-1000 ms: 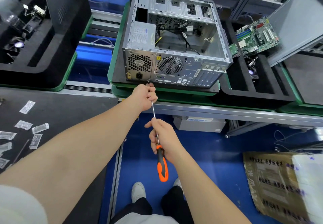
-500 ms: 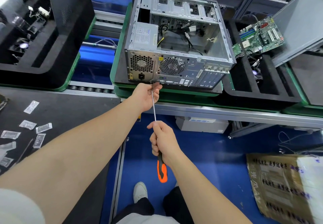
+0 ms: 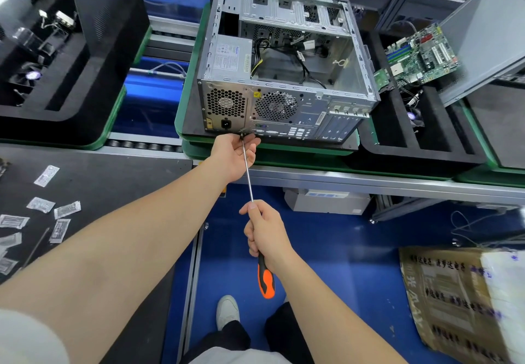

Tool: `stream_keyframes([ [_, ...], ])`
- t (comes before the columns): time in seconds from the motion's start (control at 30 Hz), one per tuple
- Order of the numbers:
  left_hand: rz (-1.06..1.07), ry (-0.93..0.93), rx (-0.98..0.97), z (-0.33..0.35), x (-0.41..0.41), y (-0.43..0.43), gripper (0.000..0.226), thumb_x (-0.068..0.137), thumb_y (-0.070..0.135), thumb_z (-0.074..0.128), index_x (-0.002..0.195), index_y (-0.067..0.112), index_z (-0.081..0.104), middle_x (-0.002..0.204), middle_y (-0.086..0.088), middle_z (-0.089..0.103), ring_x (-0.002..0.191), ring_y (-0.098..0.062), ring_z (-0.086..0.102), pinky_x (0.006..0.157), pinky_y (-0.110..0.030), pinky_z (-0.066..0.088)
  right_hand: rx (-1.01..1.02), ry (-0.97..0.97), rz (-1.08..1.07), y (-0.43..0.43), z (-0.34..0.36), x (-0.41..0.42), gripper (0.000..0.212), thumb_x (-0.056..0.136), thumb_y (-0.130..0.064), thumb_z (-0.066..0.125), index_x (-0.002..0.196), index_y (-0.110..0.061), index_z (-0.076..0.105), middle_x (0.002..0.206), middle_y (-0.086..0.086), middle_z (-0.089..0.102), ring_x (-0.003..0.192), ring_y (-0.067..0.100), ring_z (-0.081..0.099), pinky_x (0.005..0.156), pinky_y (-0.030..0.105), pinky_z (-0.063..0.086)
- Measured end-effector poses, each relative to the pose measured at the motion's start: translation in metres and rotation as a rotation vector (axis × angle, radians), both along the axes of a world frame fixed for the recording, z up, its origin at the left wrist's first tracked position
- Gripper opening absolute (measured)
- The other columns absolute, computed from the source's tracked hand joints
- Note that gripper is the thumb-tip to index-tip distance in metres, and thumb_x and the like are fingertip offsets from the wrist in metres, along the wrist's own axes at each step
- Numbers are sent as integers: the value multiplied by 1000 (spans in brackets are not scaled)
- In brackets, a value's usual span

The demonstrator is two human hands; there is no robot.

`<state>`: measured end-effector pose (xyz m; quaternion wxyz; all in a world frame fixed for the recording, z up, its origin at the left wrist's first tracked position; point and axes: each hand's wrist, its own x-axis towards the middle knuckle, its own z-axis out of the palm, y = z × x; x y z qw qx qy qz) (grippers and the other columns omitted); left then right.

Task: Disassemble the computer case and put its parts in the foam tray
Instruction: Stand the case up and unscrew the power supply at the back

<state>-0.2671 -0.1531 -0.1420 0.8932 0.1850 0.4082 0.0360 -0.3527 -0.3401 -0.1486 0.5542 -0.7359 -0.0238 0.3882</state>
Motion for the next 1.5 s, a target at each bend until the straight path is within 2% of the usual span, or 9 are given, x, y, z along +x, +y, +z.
stream_keyframes([
  [0.53, 21, 13, -2, -2, 4, -5, 30, 108, 23, 45, 101, 3, 67, 81, -12, 78, 49, -9, 57, 48, -17, 44, 26, -1, 19, -11, -11, 0, 29, 111, -30, 38, 104, -16, 63, 66, 9, 42, 48, 17, 27, 44, 27, 28],
  [0.67, 49, -18, -19, -1, 5, -17, 27, 107, 20, 47, 97, 3, 64, 95, -15, 76, 51, -10, 62, 50, -18, 48, 44, -61, -1, -24, -22, -7, 29, 114, -33, 39, 99, -21, 62, 60, 3, 46, 50, 16, 35, 48, 30, 36],
  [0.83, -143, -35, 43, 5, 13, -65, 20, 104, 15, 56, 112, 0, 67, 113, -16, 73, 77, -17, 76, 65, -25, 60, 72, -106, -171, -41, -27, -6, 28, 114, -34, 39, 97, -26, 60, 68, 5, 57, 57, 19, 47, 56, 30, 43],
  [0.97, -305, -55, 89, 16, 30, -109, 18, 99, 16, 64, 110, 3, 69, 99, -9, 79, 82, -16, 76, 74, -24, 61, 92, -139, -362, -51, -17, 22, 28, 114, -34, 39, 97, -29, 60, 72, 8, 64, 58, 21, 54, 55, 27, 48],
  [1.1, -452, -43, 189, 24, 52, -150, 22, 93, 19, 71, 112, 9, 73, 105, -6, 79, 97, -18, 75, 80, -25, 58, 103, -219, -503, -66, -7, 60, 29, 113, -40, 39, 97, -26, 59, 71, 6, 65, 58, 21, 53, 57, 30, 48],
  [1.17, -516, -30, 245, 28, 67, -167, 24, 91, 20, 73, 111, 8, 74, 104, -6, 78, 88, -17, 74, 68, -25, 53, 83, -272, -562, -76, -1, 82, 32, 112, -43, 39, 91, -28, 58, 68, 2, 62, 57, 19, 51, 55, 30, 47],
  [1.27, -594, 0, 288, 33, 93, -192, 31, 89, 22, 75, 113, 3, 73, 94, -7, 75, 53, -12, 60, 59, -26, 41, 20, -373, -618, -95, 10, 121, 32, 111, -44, 39, 92, -30, 60, 74, -5, 65, 64, 13, 55, 59, 32, 48],
  [1.37, -593, 4, 407, 37, 124, -220, 28, 87, 18, 75, 111, 3, 74, 90, -10, 76, 57, -16, 56, 63, -31, 37, -50, -460, -641, -119, 19, 168, 35, 112, -40, 41, 92, -23, 64, 82, -3, 70, 78, 14, 63, 69, 31, 48],
  [1.5, -608, -40, 580, 43, 169, -249, 3, 84, 14, 70, 82, 11, 70, 73, -9, 64, 69, -22, 55, 59, -34, 43, -195, -510, -602, -149, 34, 234, 38, 111, -35, 42, 78, -27, 58, 76, -10, 64, 75, 10, 58, 67, 34, 42],
])
